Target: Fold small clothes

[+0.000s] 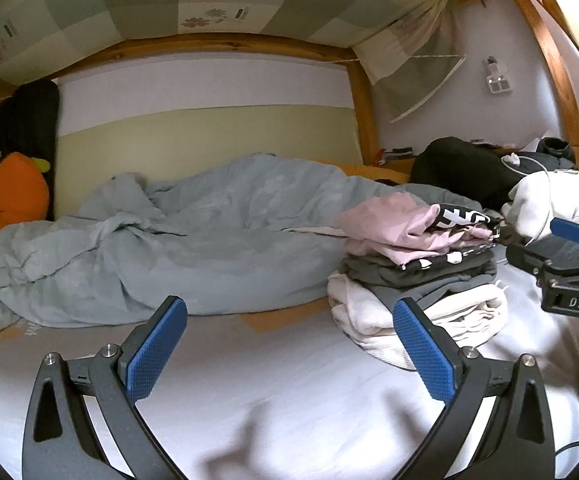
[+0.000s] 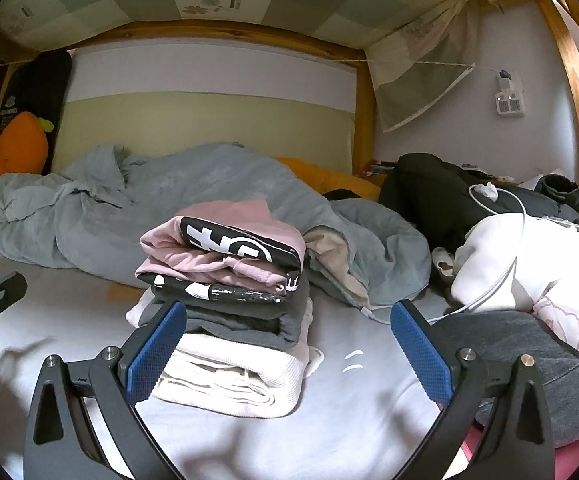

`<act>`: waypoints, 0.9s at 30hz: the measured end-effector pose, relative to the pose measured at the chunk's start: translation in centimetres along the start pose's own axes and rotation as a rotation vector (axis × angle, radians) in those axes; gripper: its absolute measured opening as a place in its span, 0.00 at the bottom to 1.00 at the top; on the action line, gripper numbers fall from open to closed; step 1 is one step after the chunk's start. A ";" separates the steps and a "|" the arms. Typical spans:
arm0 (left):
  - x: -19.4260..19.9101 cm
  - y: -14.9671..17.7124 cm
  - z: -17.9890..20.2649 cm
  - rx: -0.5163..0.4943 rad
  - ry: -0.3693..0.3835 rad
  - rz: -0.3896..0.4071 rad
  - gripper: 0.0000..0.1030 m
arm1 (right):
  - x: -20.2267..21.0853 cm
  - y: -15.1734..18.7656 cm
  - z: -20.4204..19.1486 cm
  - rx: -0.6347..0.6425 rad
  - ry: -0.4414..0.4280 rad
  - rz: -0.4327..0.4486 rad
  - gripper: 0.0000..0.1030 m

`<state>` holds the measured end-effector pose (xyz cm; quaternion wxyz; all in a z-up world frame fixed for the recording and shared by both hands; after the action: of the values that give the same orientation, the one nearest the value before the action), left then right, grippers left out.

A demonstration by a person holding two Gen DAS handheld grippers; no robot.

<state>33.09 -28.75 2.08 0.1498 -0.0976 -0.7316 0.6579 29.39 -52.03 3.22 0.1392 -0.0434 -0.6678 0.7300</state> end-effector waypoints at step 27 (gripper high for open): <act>-0.3 0.3 -0.1 0.002 0.007 -0.017 0.99 | 0.2 0.2 0.3 -0.019 0.008 -0.020 0.99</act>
<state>33.43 -28.71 1.76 0.1583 -0.0936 -0.7311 0.6571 29.11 -52.30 3.04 0.1488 -0.0407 -0.6744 0.7221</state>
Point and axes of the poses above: each gripper's, at about its wrist camera, not at the fingertips, and x roughly against the way its jaws point, z to its right, y to its underside, the point moved 10 cm from there along -x, roughly the way its jaws point, and after that the axes turned 3 degrees about z, right-handed, at the moved point
